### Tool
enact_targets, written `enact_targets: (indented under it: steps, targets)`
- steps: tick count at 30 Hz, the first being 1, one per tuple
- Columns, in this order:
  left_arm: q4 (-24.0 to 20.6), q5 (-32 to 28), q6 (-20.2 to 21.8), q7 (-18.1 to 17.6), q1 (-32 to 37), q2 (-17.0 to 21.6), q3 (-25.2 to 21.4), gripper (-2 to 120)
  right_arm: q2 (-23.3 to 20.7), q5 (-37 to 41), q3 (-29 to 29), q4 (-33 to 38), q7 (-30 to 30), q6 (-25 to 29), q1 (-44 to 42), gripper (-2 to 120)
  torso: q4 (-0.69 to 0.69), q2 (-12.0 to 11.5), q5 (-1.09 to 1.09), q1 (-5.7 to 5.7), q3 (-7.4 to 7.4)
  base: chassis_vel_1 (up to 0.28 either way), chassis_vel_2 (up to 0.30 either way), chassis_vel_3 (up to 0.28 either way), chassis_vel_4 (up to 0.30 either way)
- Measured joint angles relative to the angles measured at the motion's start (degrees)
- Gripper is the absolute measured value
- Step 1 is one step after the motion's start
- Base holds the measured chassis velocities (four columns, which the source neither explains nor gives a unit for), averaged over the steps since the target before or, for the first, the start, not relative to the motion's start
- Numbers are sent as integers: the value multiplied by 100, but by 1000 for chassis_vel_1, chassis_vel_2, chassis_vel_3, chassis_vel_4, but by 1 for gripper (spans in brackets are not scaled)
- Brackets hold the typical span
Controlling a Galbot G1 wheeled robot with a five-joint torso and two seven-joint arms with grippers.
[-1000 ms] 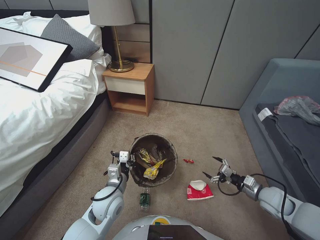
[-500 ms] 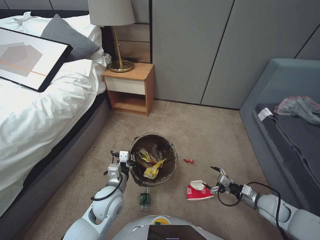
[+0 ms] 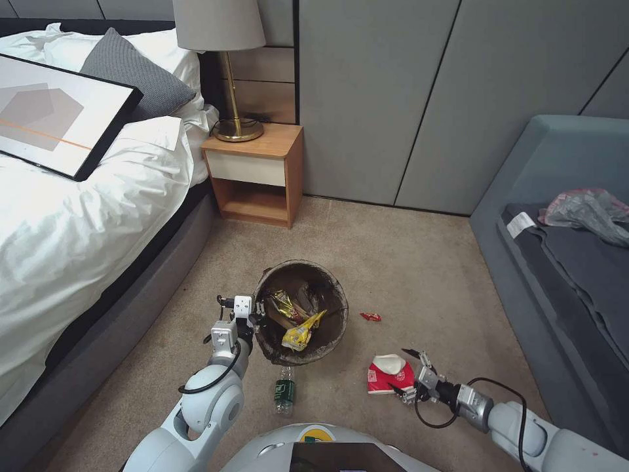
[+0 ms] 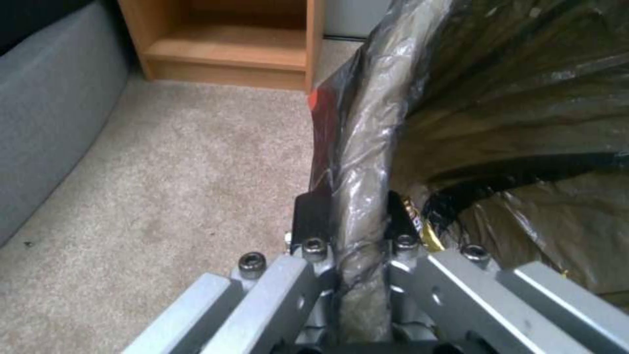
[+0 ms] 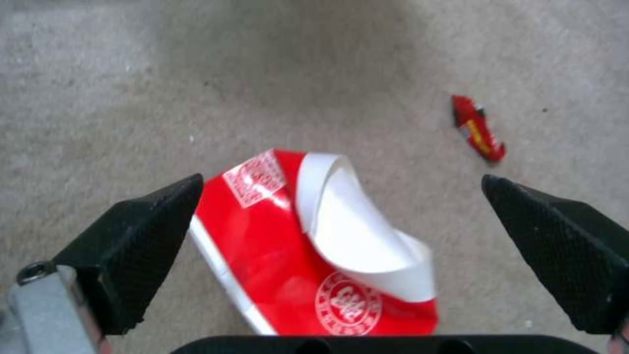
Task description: Pick up the trash bin, then pick up the garbage from the floor and place it into the trash bin.
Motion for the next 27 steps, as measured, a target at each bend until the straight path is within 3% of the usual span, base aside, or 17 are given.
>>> enact_targets:
  steps: [27]
  targets:
    - [7, -22, 6, -5, -39, -14, 17, 0, 492, -211, -390, -717, 126, 28, 498, 100, 0, 0, 0, 0, 0, 0, 0, 0, 0]
